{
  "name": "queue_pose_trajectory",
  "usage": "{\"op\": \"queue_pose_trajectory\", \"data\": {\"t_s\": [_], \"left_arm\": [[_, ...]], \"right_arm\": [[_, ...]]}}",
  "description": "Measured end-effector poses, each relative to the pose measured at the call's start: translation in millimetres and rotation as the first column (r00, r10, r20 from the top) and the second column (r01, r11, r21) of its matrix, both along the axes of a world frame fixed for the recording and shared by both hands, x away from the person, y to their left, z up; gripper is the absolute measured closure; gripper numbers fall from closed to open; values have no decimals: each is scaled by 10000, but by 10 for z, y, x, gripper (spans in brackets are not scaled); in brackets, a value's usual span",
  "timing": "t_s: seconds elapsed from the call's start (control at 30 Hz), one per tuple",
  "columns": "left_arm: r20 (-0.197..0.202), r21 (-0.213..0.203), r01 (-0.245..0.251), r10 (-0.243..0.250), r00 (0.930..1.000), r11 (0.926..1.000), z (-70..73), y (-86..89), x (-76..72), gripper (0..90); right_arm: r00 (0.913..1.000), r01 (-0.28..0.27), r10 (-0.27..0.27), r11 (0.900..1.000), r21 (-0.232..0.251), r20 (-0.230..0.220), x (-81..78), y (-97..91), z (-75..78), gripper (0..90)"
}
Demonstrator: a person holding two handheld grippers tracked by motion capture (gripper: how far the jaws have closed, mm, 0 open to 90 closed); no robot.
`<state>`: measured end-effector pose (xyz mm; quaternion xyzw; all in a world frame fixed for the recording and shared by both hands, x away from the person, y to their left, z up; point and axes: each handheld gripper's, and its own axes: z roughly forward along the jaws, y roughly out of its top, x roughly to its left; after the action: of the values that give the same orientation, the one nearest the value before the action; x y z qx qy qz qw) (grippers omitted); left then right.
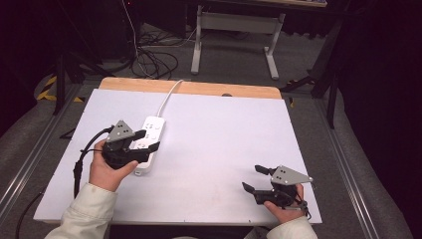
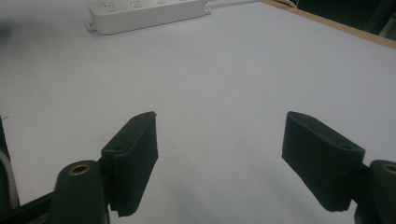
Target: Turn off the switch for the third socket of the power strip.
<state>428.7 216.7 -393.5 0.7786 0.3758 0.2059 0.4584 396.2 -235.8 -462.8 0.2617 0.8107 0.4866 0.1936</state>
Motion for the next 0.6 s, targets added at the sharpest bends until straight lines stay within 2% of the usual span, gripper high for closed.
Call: {"op": "queue_pose_trajectory", "data": {"t_s": [0.13,0.2,0.43,0.6], "left_arm": [[-24,106,46,-46,10000,9999,47,35,-58,320],[-94,-46,64,-64,9999,10000,63,54,-93,299],[308,166,144,-149,9994,9998,110,135,-223,241],[446,35,196,-198,9988,9998,111,218,-314,239]], "right_arm": [[10000,-13,13,10000,-7,0,0,1,0,272],[10000,-28,28,10000,32,1,-2,1,0,272],[10000,-28,28,10000,-11,5,-2,2,1,272],[10000,-24,24,10000,30,13,-5,-1,4,272]]}}
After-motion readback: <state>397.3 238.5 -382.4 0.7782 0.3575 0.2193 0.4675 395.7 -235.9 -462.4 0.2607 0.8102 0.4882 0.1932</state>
